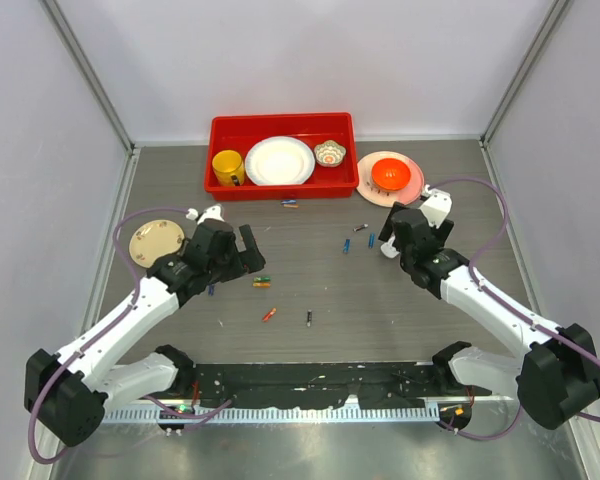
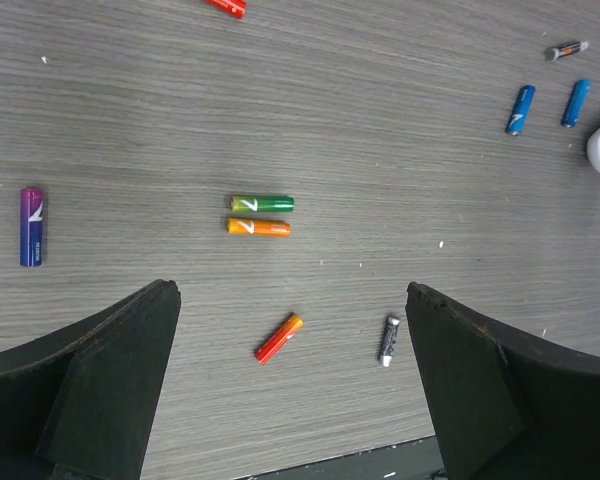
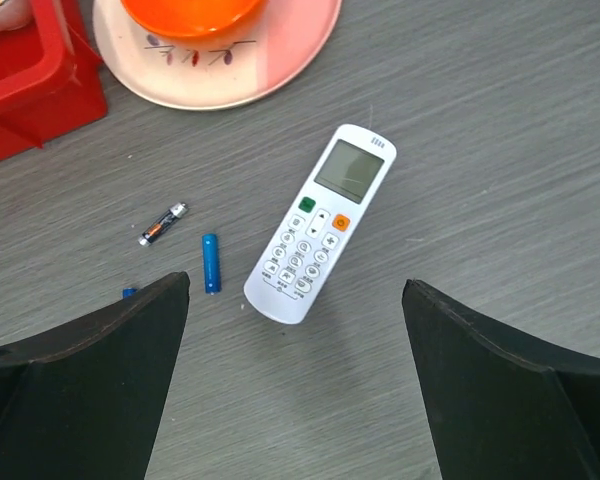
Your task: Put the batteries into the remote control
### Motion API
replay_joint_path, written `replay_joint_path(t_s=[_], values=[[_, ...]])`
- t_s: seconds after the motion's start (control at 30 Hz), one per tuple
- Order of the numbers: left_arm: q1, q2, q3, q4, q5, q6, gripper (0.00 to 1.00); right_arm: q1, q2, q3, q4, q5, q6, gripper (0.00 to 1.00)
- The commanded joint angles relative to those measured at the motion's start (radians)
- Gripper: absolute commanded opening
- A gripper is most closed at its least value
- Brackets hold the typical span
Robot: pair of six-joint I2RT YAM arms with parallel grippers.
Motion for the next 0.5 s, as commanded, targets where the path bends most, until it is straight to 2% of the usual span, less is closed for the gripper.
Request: replay_joint_path(t_s=[0.0, 0.2, 0.47], values=[[-0.004, -0.054, -0.016, 0.081, 0.023, 0.025, 0.99, -0.003, 0.018, 0.043, -0.067, 0.106, 0.123, 0.93], [-0.002, -0.108, -0.063, 0.139, 0.041, 0.016, 0.98, -0.061, 0.157, 0.124, -0.161, 0.008, 0.261, 0.93], [-0.002, -0.131, -0.122, 0.181, 0.086, -0.028, 0.95, -0.101, 0.340, 0.202, -0.169, -0.050, 0.370, 0.93]])
